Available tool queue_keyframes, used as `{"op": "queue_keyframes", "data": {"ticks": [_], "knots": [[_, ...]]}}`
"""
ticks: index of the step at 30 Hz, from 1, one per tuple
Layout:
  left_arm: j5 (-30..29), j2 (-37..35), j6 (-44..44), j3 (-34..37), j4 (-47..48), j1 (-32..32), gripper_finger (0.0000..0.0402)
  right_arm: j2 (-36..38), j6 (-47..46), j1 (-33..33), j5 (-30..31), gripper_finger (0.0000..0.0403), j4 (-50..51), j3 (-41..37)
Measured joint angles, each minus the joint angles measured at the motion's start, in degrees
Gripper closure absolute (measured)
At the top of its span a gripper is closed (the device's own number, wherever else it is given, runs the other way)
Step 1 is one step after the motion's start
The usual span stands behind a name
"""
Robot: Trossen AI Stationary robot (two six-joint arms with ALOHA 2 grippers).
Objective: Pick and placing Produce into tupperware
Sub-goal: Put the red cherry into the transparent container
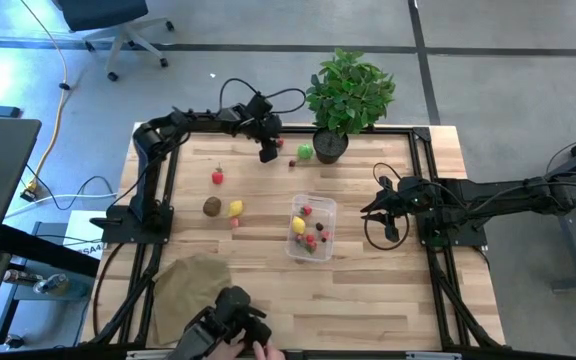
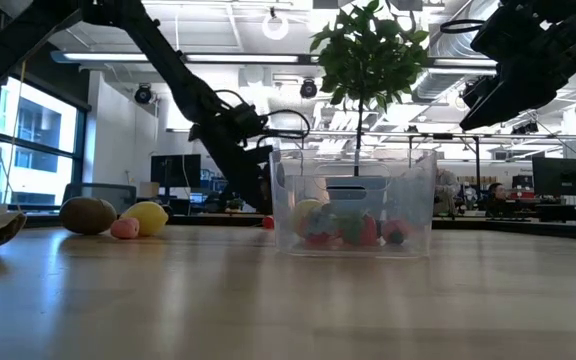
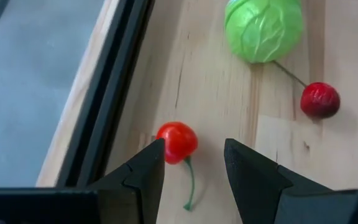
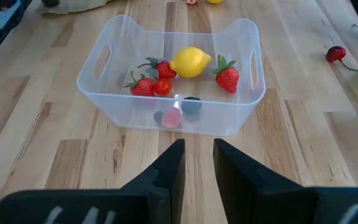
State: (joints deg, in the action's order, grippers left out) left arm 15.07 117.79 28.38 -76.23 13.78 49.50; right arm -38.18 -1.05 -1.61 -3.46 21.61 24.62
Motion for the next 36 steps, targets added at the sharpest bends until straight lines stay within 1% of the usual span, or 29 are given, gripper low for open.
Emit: {"op": "queue_keyframes", "data": {"ticks": [10, 14, 19, 23, 29, 32, 36], "knots": [[-2.63, 0.22, 0.34, -1.85, -0.65, 0.04, 0.0247, 0.0, -0.01, -0.01, 0.0, 0.0329, 0.0, 0.0], [-2.68, 0.37, 0.34, -1.86, 0.01, 0.04, 0.0247, 0.01, 0.0, 0.0, 0.0, 0.0329, 0.0, 0.0], [-1.91, 2.73, -0.53, -2.24, 0.21, 0.04, 0.0247, 0.01, 0.01, 0.0, 0.02, 0.0329, 0.0, 0.0], [-1.97, 2.46, -0.56, -4.05, 0.96, 0.04, 0.0247, -0.01, 0.01, -0.01, 0.0, 0.0329, 0.0, 0.0], [-1.95, 2.96, -0.66, -4.61, 1.07, 0.04, 0.0247, 0.01, 0.01, 0.0, 0.0, 0.0329, 0.0, 0.0], [-1.98, 3.97, -1.42, -5.06, 2.95, 0.04, 0.0247, 0.01, 0.01, -0.02, 0.0, 0.0329, 0.0, 0.0], [-1.78, 5.2, -1.43, -8.36, 5.62, 0.04, 0.0247, 0.0, 0.01, 0.0, 0.0, 0.0329, 0.0, 0.0]]}}
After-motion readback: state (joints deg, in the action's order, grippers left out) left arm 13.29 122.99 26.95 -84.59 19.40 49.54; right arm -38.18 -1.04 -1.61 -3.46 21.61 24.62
